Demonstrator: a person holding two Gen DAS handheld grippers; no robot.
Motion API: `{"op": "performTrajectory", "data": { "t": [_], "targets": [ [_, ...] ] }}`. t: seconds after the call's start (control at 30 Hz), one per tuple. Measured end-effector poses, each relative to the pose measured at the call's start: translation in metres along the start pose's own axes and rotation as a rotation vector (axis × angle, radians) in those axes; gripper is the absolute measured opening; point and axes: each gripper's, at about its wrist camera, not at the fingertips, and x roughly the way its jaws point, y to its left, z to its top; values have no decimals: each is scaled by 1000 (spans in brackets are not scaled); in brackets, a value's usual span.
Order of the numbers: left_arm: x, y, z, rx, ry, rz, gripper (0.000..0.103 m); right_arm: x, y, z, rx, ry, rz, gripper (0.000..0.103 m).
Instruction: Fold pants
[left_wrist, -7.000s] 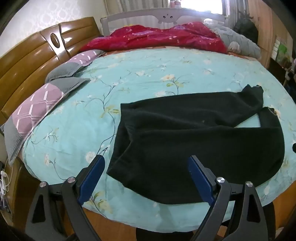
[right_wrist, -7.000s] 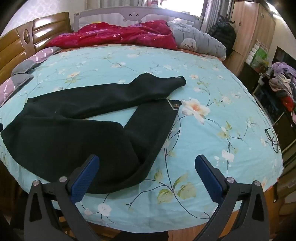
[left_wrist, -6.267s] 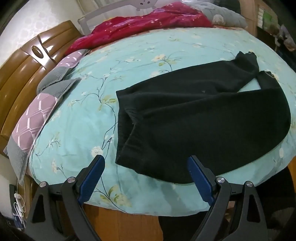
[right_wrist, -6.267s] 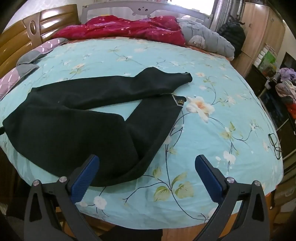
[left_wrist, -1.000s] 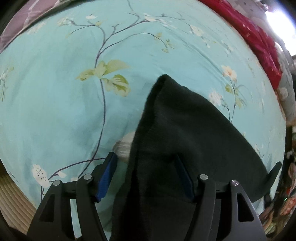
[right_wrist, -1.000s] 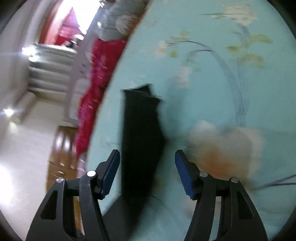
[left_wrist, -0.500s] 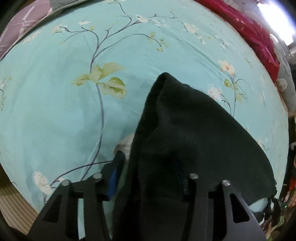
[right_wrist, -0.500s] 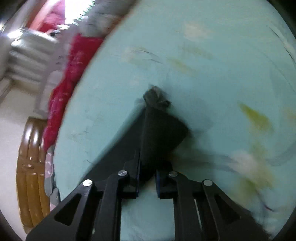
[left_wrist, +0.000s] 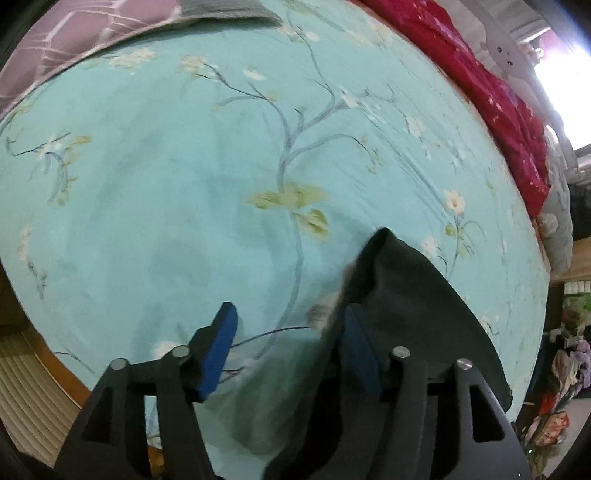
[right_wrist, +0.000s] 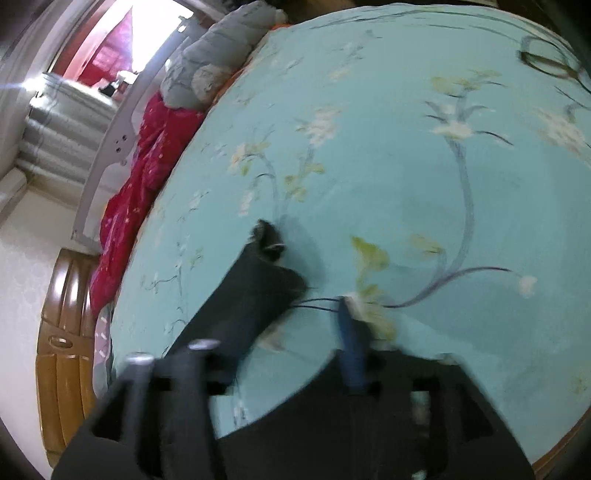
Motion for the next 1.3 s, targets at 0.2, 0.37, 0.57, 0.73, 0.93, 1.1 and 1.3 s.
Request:
{"op": "performTrajectory", "data": {
  "t": [0.2,0.37,0.57,0.73,0.93,1.1,1.3],
  "targets": [
    [30,-46,9,115,69,55,63,33,31,17,-88,48,-16,67],
    [25,-57,10,189,94,40,63,49,54,24,-138,83,-26,67],
    [-12,-21,-58,297,153,-61,73,47,91,-27,-312,161,28,71],
    [-26,25,-109,214,140,-171,82,38,76,-81,-232,226,59,71],
    [2,25,-125,190,171,-260,82,-29,34,-103,-193,88,-103,71],
    [42,23,-115,71,181,-275,78,-67,-14,-111,-60,-23,-194,73],
    [43,27,-110,-7,153,-316,13,-38,-33,-115,22,-32,-85,24]
  ]
}}
